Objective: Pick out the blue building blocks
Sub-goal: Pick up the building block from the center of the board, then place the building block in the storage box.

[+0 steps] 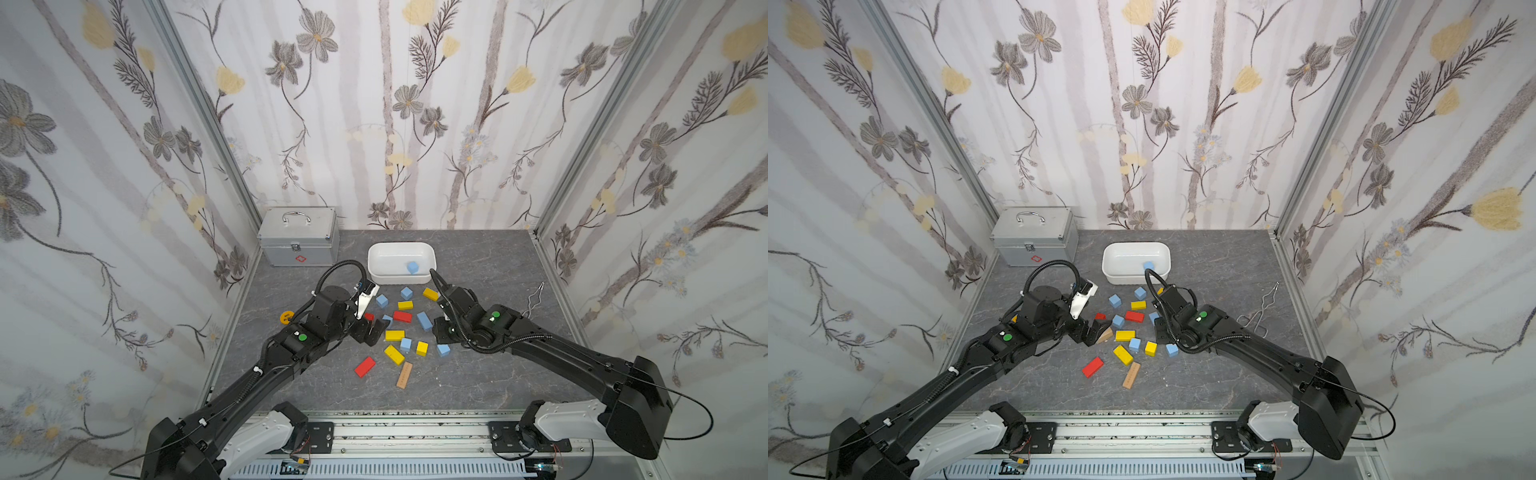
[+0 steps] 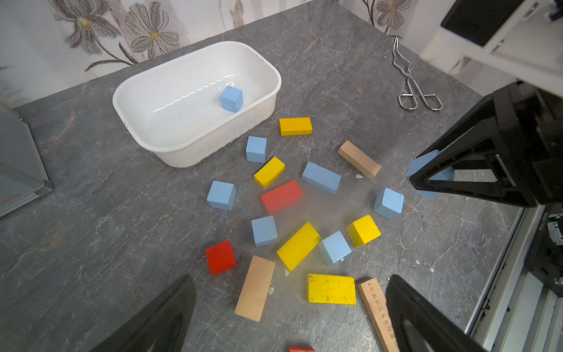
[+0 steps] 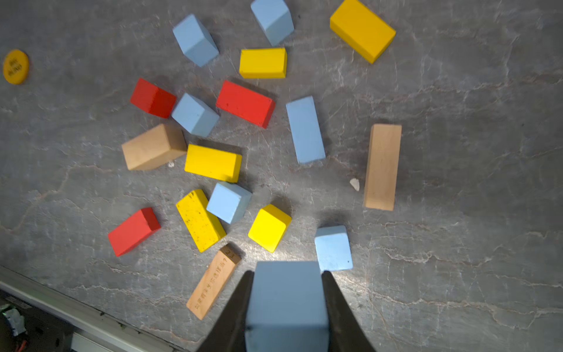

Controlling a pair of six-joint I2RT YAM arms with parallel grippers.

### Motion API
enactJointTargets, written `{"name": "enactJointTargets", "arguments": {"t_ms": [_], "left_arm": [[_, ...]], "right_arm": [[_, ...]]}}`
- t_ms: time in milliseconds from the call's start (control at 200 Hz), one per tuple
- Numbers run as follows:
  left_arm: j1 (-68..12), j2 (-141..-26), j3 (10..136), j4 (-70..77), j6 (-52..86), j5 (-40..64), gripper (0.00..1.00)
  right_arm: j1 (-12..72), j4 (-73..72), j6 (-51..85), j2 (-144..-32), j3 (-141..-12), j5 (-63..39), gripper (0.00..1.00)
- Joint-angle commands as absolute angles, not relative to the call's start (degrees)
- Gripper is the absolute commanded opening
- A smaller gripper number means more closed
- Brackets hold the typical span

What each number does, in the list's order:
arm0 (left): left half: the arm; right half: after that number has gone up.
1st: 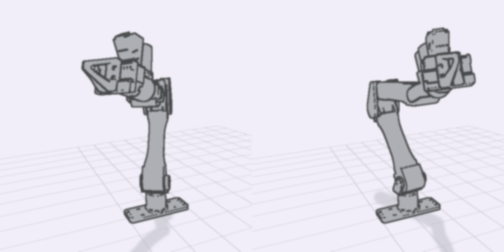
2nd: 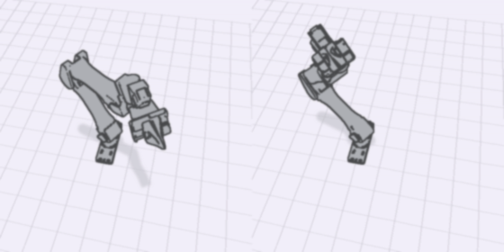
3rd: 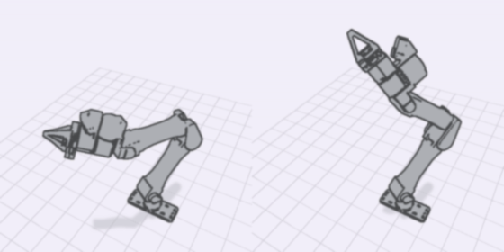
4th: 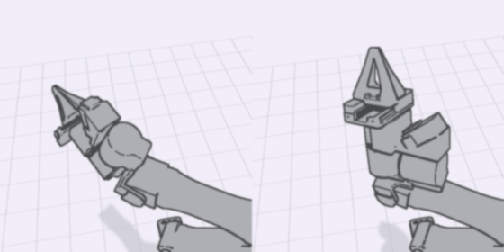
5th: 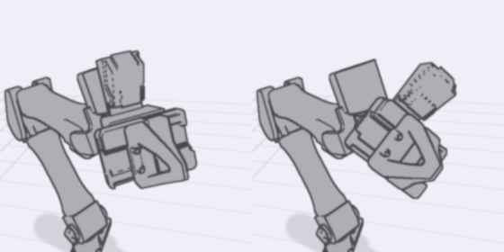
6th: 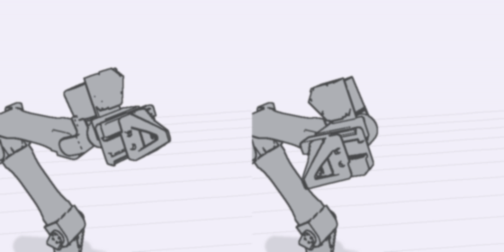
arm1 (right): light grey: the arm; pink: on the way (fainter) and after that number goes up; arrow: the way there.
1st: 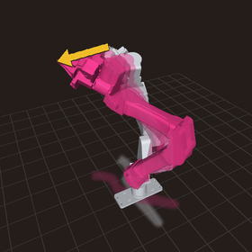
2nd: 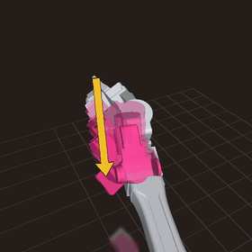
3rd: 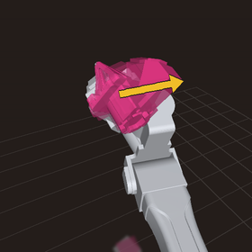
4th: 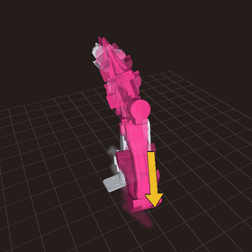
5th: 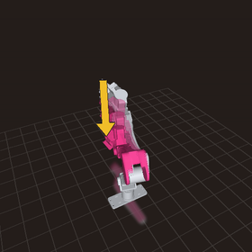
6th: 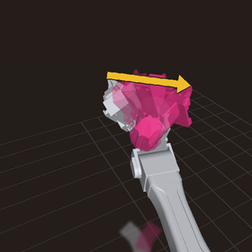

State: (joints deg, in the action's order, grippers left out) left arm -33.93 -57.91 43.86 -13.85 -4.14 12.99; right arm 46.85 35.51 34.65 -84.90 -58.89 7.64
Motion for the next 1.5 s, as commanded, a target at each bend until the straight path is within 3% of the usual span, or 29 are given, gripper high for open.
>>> {"name": "enactJointTargets", "arguments": {"t_ms": [0, 245, 814, 1494], "left_arm": [[-32.8, -58.6, 45.4, -11.1, -2.9, 13.4, 1.0], [-29.1, -62.9, 50.4, -9.3, -3.0, 12.3, 1.0], [-20.7, -76.6, 55.3, -1.0, 0.0, 11.5, 1.0], [-19.0, -91.3, 58.6, 2.5, -2.2, 11.2, 1.0]], "right_arm": [[45.4, 35.2, 31.9, -86.0, -63.1, 9.2, 0.0], [40.6, 35.1, 27.0, -91.1, -75.2, 8.7, 0.0], [34.4, 35.7, 20.3, -117.4, -104.2, 5.3, 0.0], [27.4, 36.2, 17.4, -142.2, -126.5, 2.9, 0.0]]}}
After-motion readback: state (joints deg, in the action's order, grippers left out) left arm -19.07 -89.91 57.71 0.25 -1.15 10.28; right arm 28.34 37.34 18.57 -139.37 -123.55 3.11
